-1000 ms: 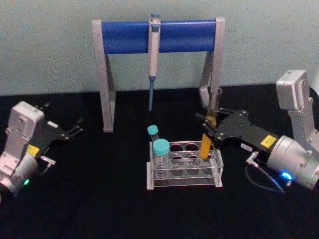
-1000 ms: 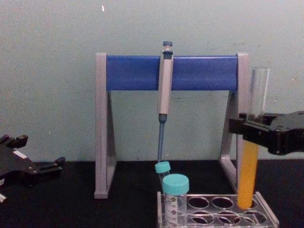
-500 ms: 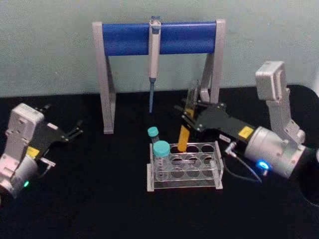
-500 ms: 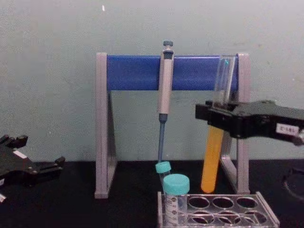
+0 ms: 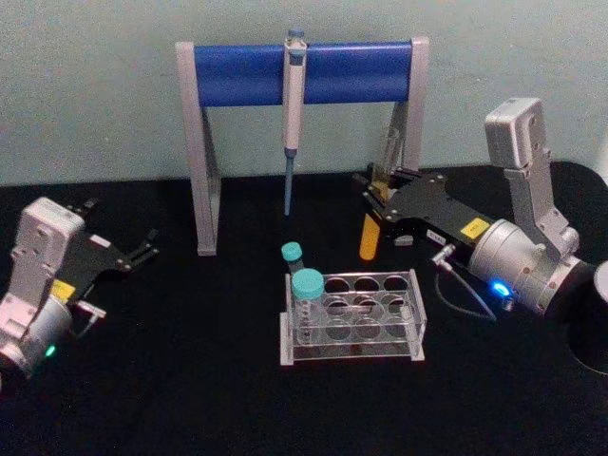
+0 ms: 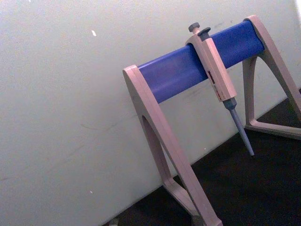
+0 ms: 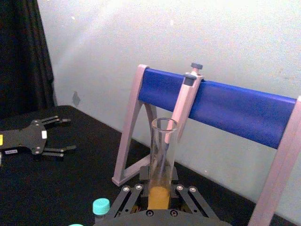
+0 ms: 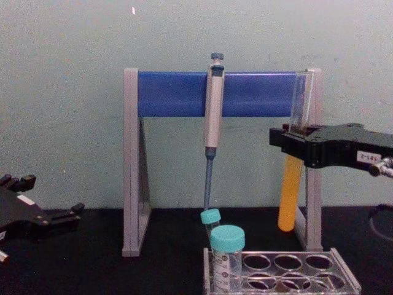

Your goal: Pick up the test tube from the test tube rack, shake it, then place it back into the test tube rack.

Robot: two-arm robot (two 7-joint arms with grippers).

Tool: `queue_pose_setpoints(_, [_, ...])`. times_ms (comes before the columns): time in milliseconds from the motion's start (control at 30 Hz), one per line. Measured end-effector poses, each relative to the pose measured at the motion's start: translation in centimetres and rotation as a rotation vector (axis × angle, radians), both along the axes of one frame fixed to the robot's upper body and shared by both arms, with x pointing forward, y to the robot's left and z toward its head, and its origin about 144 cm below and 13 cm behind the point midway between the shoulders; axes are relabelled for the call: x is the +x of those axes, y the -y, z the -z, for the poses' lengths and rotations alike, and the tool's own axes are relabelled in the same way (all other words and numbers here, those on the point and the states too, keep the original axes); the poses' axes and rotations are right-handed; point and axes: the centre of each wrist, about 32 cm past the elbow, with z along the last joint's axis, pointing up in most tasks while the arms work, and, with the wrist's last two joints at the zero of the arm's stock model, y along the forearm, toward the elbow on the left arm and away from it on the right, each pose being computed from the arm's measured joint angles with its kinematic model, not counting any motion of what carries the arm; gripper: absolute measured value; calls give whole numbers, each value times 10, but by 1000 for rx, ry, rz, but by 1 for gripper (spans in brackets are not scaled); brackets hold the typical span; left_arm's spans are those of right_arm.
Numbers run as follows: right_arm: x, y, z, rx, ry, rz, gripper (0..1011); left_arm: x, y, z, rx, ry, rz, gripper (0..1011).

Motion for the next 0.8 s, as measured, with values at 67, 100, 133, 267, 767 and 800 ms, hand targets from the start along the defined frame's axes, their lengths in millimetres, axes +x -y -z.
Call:
queue_pose_setpoints(67, [0,1,0,-1,-1,4,232,0,0,0,0,0,0,1001])
queue_pose_setpoints(100, [0,1,0,-1,-1,5,232,0,0,0,0,0,0,1001])
queue_pose_setpoints(133, [0,2,0,-1,-1,6,232,0,0,0,0,0,0,1001])
queue_pose_setpoints(267, [0,2,0,0,-1,9,232,0,0,0,0,0,0,1001])
queue_pose_setpoints(767, [-4,11,0,-5,0,42,232,0,0,0,0,0,0,1001])
queue_pose_setpoints(800, [-6,13,-1,-8,-1,47,232,0,0,0,0,0,0,1001])
